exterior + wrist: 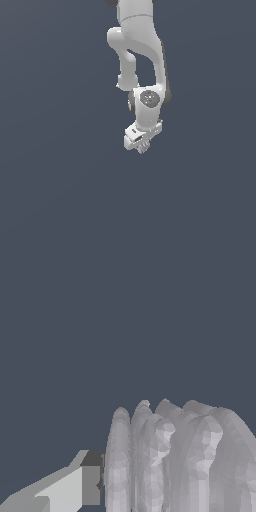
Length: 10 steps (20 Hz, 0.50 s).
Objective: Pick up the object and move it to a goal position.
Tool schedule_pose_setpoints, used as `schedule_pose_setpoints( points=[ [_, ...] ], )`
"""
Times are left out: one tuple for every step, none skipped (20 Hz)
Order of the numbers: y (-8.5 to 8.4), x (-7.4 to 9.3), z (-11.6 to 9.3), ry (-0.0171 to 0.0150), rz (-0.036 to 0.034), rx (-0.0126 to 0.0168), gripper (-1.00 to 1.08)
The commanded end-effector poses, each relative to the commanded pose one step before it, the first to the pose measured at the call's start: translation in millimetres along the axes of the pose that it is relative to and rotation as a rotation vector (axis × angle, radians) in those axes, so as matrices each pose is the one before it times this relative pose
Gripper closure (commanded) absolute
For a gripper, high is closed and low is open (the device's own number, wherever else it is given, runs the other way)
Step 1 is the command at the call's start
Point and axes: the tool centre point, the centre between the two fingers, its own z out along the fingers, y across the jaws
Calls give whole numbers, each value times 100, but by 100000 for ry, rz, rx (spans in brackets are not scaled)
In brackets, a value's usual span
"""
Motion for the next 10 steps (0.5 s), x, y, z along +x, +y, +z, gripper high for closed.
schedule_pose_setpoints(
  points=[
    [-112,25,-192,33,5,-26,108],
    [-115,13,-170,0,0,0,108],
    [-148,17,-219,0,0,0,108],
    [-181,21,-268,0,0,0,108],
    [-214,25,-318,0,0,0,108],
    [-248,29,-369,0,0,0,108],
    [-283,33,-420,0,0,0,108],
    [-346,51,-462,-35,-51,-32,108],
    [-353,42,-526,0,0,0,108],
    [-390,47,-582,0,0,0,108]
  ],
)
